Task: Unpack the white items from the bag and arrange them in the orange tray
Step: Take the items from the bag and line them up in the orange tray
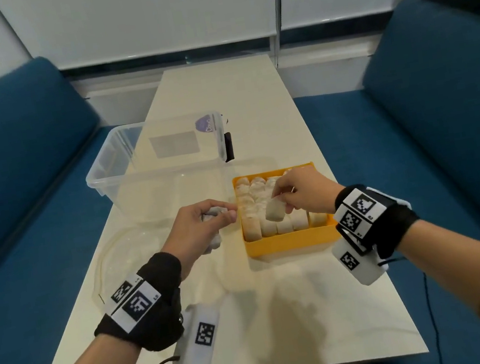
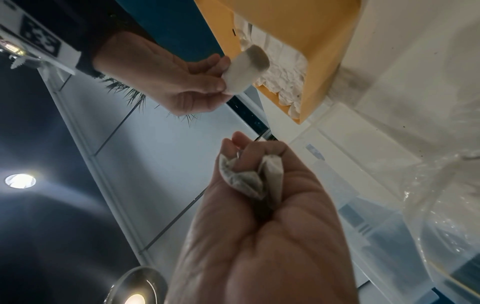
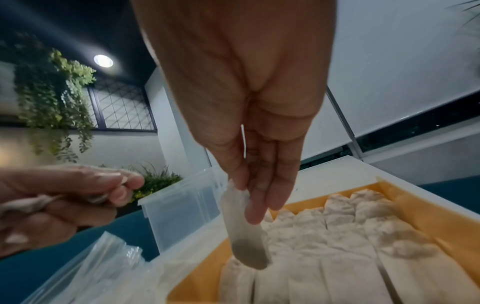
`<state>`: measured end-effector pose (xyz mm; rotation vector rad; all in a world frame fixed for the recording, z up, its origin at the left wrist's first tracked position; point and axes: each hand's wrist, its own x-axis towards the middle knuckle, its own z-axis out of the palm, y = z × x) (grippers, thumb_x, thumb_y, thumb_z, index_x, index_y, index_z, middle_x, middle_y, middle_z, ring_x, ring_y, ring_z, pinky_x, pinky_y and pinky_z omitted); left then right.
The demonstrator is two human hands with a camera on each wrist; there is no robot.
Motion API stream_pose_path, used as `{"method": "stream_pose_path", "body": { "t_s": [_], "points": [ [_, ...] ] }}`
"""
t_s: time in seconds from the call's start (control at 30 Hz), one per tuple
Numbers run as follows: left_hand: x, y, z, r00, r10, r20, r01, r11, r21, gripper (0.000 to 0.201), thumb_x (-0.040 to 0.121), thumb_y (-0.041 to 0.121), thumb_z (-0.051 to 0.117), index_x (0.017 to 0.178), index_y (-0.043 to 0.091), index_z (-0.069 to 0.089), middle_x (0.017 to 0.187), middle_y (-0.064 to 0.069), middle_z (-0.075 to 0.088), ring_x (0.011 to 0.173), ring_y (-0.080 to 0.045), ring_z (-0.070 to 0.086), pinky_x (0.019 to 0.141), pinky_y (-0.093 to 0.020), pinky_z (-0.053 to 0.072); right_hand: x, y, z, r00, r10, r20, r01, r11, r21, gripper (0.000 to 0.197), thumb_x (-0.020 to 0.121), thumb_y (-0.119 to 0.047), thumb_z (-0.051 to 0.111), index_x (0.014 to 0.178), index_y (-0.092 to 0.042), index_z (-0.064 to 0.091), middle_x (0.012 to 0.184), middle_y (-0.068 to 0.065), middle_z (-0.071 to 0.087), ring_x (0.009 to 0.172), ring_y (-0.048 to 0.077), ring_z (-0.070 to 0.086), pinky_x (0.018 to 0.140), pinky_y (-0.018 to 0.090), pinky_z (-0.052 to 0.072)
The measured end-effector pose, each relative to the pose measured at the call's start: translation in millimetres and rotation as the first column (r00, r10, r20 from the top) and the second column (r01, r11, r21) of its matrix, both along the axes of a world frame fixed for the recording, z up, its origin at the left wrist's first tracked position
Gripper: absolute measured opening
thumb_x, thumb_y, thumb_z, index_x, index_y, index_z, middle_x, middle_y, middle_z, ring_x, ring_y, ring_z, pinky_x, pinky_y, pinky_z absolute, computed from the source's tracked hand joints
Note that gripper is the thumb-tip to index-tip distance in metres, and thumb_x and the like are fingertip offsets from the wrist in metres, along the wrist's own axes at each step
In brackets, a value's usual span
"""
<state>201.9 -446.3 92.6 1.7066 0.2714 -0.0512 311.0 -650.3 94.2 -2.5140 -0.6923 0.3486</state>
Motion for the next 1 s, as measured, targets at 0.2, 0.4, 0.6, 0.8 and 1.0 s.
{"method": "stream_pose_path", "body": {
  "t_s": [0.2,0.4,0.6,0.8,1.0],
  "points": [
    [-2.0,10.0,-5.1,1.000,0.024,-0.019,-0.024,1.000,-0.018,0.016,0.087,0.011,0.070,0.100,0.002,0.070,0.056,0.005,0.045,0.039,-0.010,0.027,0.040,-0.016,0.023,6.6,18.3,-18.1,0.987,0.109,-0.123,-0.131,0.973,-0.190,0.016,0.091,-0.004,0.052,0.096,-0.007,0.067,0.079,0.012,0.073,0.067,0.014,0.064,0.053,0.009,0.038],
    [-0.5,21.7,-5.8,0.999,0.039,-0.033,-0.040,0.998,-0.045,0.016,0.087,0.013,0.070,0.100,0.003,0.070,0.054,0.008,0.045,0.040,-0.010,0.026,0.040,-0.016,0.023,30.1,35.4,-35.1,0.966,0.064,-0.250,-0.137,0.947,-0.289,0.016,0.089,-0.003,0.055,0.099,-0.005,0.066,0.080,0.013,0.072,0.054,0.009,0.058,0.057,0.017,0.048],
    [4.1,26.2,-9.5,0.997,0.060,-0.056,-0.065,0.995,-0.074,0.015,0.087,0.012,0.070,0.099,0.003,0.070,0.058,0.006,0.047,0.039,-0.010,0.026,0.042,-0.019,0.022,46.3,47.7,-45.9,0.960,-0.021,-0.278,-0.059,0.959,-0.277,0.019,0.089,0.002,0.052,0.100,-0.004,0.067,0.075,0.014,0.069,0.053,0.011,0.060,0.060,0.021,0.051],
    [5.2,24.9,-15.3,0.985,0.099,-0.139,-0.126,0.972,-0.199,0.016,0.090,0.014,0.065,0.102,0.005,0.069,0.077,0.001,0.060,0.042,-0.009,0.031,0.049,-0.024,0.028,42.4,49.4,-44.8,0.965,-0.002,-0.261,-0.083,0.945,-0.316,0.021,0.089,0.002,0.053,0.104,-0.003,0.067,0.072,0.009,0.069,0.058,0.015,0.065,0.060,0.021,0.052],
    [10.2,16.5,-12.3,0.911,0.071,-0.405,-0.342,0.679,-0.649,0.027,0.094,0.034,0.057,0.104,0.009,0.060,0.083,-0.004,0.062,0.059,-0.010,0.046,0.045,-0.015,0.047,24.7,49.4,-7.0,0.994,0.105,-0.032,-0.109,0.977,-0.185,0.019,0.091,-0.005,0.050,0.101,-0.009,0.066,0.096,-0.001,0.060,0.056,0.010,0.062,0.063,0.017,0.046]
  ]
}}
